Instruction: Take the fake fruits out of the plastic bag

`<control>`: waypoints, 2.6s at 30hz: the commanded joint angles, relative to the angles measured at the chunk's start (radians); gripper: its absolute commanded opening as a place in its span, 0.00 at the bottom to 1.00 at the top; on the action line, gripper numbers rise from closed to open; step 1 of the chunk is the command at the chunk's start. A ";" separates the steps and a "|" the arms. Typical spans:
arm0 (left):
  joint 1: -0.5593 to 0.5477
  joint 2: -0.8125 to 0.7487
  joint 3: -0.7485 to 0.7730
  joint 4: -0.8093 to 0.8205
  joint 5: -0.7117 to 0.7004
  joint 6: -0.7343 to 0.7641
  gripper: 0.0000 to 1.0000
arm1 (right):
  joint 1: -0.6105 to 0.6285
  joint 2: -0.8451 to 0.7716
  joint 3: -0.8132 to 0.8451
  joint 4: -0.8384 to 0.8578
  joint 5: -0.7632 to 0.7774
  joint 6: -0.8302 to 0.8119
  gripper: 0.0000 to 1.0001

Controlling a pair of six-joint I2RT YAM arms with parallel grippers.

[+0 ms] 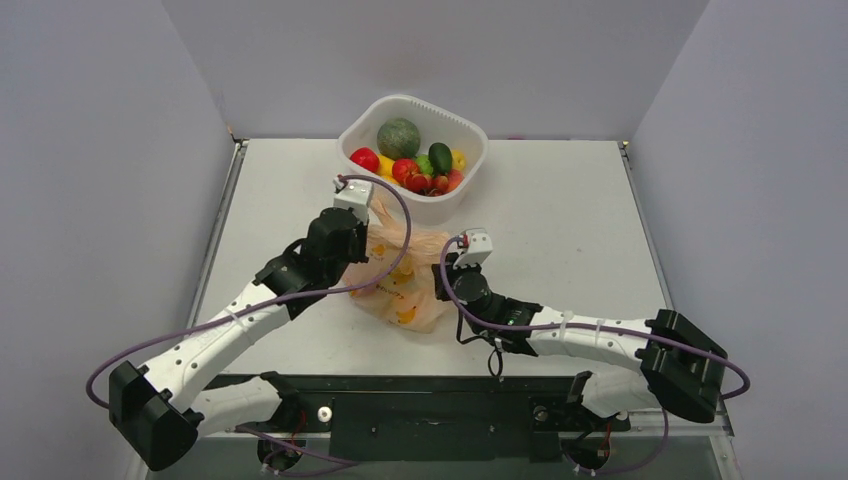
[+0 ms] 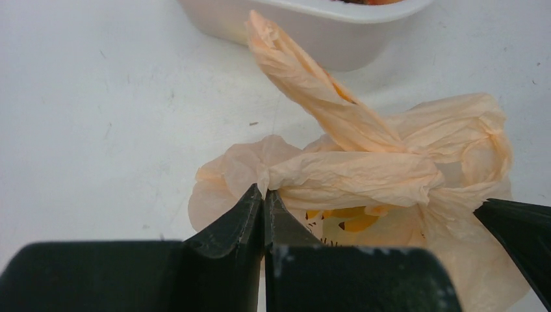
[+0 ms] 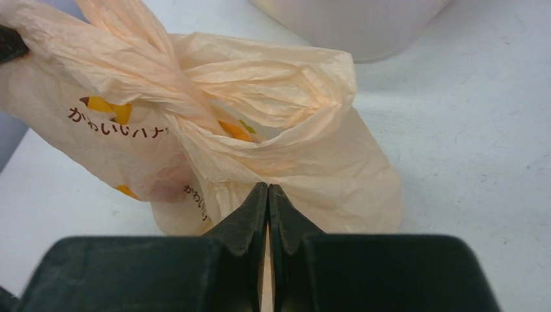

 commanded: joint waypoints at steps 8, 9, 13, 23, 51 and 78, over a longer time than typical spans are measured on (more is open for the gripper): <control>0.383 -0.250 -0.131 -0.222 0.649 -0.300 0.05 | -0.046 -0.085 -0.070 0.192 -0.259 0.064 0.00; 0.386 -0.271 -0.128 -0.238 0.686 -0.295 0.13 | -0.046 -0.084 -0.070 0.194 -0.268 0.066 0.00; 0.388 -0.303 -0.078 -0.314 0.733 -0.255 0.33 | -0.046 -0.078 -0.060 0.173 -0.306 0.067 0.00; 0.271 -0.212 0.154 -0.395 0.678 -0.189 0.44 | -0.042 -0.073 -0.008 0.070 -0.329 0.067 0.00; -0.115 0.121 0.232 -0.350 0.256 0.036 0.50 | -0.018 -0.136 0.064 -0.123 -0.330 0.081 0.00; 0.169 -0.050 -0.006 -0.260 0.388 -0.565 0.00 | -0.135 -0.242 0.000 -0.351 -0.506 0.147 0.00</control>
